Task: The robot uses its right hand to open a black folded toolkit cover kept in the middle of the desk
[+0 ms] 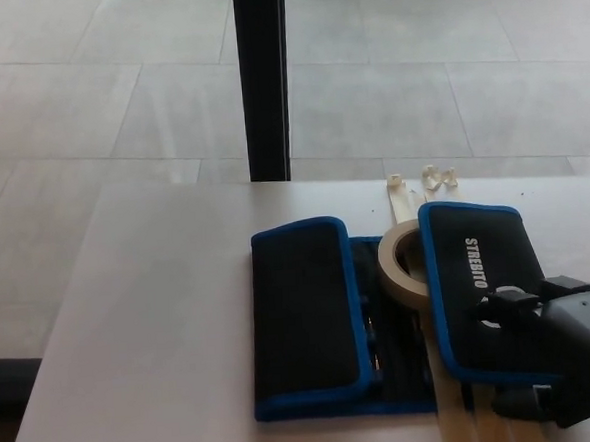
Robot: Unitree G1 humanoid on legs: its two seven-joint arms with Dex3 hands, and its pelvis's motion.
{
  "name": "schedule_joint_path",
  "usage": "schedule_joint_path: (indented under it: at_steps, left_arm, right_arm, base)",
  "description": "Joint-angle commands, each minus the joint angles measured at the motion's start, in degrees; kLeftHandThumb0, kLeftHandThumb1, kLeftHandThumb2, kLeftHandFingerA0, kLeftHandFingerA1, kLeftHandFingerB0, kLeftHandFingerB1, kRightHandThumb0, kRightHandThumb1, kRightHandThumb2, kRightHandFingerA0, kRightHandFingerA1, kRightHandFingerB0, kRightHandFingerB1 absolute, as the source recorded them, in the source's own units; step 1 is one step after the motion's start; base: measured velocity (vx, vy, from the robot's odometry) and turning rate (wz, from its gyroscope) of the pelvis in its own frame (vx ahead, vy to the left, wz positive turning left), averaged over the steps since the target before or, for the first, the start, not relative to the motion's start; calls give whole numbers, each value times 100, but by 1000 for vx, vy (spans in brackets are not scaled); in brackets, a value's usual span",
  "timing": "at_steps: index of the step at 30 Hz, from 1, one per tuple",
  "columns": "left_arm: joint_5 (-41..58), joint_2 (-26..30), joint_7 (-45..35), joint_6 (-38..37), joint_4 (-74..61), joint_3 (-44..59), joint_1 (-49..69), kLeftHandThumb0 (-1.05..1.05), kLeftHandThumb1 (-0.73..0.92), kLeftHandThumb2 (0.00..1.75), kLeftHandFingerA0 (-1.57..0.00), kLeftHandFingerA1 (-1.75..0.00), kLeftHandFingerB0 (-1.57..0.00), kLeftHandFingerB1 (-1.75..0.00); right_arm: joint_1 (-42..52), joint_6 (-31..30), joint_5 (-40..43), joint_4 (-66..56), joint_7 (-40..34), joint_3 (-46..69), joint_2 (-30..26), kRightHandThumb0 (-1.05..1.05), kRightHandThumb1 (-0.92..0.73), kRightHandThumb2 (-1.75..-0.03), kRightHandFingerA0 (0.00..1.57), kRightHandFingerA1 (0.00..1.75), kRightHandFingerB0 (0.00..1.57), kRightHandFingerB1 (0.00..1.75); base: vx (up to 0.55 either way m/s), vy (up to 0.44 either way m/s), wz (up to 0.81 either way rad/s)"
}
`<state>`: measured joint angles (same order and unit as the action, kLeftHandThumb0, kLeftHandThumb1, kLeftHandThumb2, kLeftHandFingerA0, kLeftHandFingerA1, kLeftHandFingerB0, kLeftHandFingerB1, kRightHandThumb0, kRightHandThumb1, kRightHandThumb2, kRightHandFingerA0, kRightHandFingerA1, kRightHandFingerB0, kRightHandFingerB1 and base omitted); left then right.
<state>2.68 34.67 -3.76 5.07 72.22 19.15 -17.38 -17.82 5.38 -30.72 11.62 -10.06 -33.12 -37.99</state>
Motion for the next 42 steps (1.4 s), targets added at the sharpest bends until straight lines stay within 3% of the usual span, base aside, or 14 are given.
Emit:
schedule_joint_path:
  at_steps: [1,5,6,7,8,10,13,14,15,22,24,26,27,42]
  left_arm:
    - [-27,175,-28,21,75,-66,-64,-105,35,125,-48,-132,-39,-135]
    - [30,165,-27,51,76,-16,-91,-88,0,112,-55,-112,-22,-94]
    - [3,165,-30,23,83,-41,-85,-105,34,125,-51,-132,-36,-134]
    - [-7,167,-51,14,81,-54,-81,-105,35,124,-50,-132,-35,-131]
    - [-2,151,-28,-11,72,-49,-74,-100,-2,116,-47,-112,-29,-103]
    - [26,126,6,-13,72,-21,-72,-105,-1,118,-76,-132,-27,-105]
    - [28,114,39,-23,79,-14,-49,-105,1,119,-70,-129,-22,-102]
    - [-12,125,21,-7,82,-57,-41,-100,6,121,-49,-115,-12,-95]
    - [-59,135,28,22,79,-107,-43,-105,36,131,-49,-133,-44,-137]
    - [-97,110,44,-21,58,-203,-1,-105,33,136,-50,-136,-38,-134]
    - [-57,103,69,5,54,-175,-2,-105,14,131,-89,-142,-20,-103]
    - [-108,104,106,-2,51,-228,7,-105,16,132,-86,-140,-12,-98]
    - [-97,99,73,-13,45,-227,26,-105,32,138,-55,-141,-39,-135]
    - [-20,109,79,-22,91,-240,5,-105,34,139,-57,-127,-47,-120]
  right_arm:
    - [-132,-216,-2117,18,-367,-513,-270,-69,-69,-62,31,54,31,36]
    - [-133,-621,-2554,73,-409,-666,-211,-73,-67,-61,23,54,23,36]
    - [-119,-826,-2690,117,-468,-698,-161,-69,-64,-60,19,51,24,33]
    - [-108,-976,-2820,163,-595,-724,-124,-65,-61,-58,18,50,27,31]
    - [-120,-1083,-2908,223,-735,-728,-90,-61,-60,-59,17,49,26,31]
    - [-127,-1294,-3006,363,-1036,-713,14,-57,-55,-57,19,48,26,32]
    - [-151,-1449,-3047,503,-1358,-678,134,-47,-55,-58,24,53,26,32]
    - [-179,-1436,-3019,631,-1668,-640,199,-39,-56,-57,43,58,32,35]
    - [-208,-1384,-2983,705,-1856,-601,219,-38,-63,-58,55,68,35,37]
    - [-454,-1159,-2941,1193,-2702,-451,314,-36,-68,-64,84,157,46,43]
    - [-553,-1005,-2903,1363,-2957,-430,345,-37,-66,-64,90,162,50,46]
    - [-584,-858,-2794,1436,-3056,-370,382,-38,-65,-65,89,163,52,47]
    - [-577,-757,-2759,1411,-3059,-345,341,-40,-68,-67,89,161,53,48]
    - [-713,-234,-2561,1786,-3590,-113,493,-35,-65,-61,90,162,94,70]
  base:
    - [0,0,0]
    - [0,0,0]
    - [0,0,0]
    - [0,0,0]
    - [0,0,0]
    - [0,0,0]
    - [0,0,0]
    - [0,0,0]
    - [0,0,0]
    - [0,0,0]
    - [0,0,0]
    - [0,0,0]
    - [0,0,0]
    - [0,0,0]
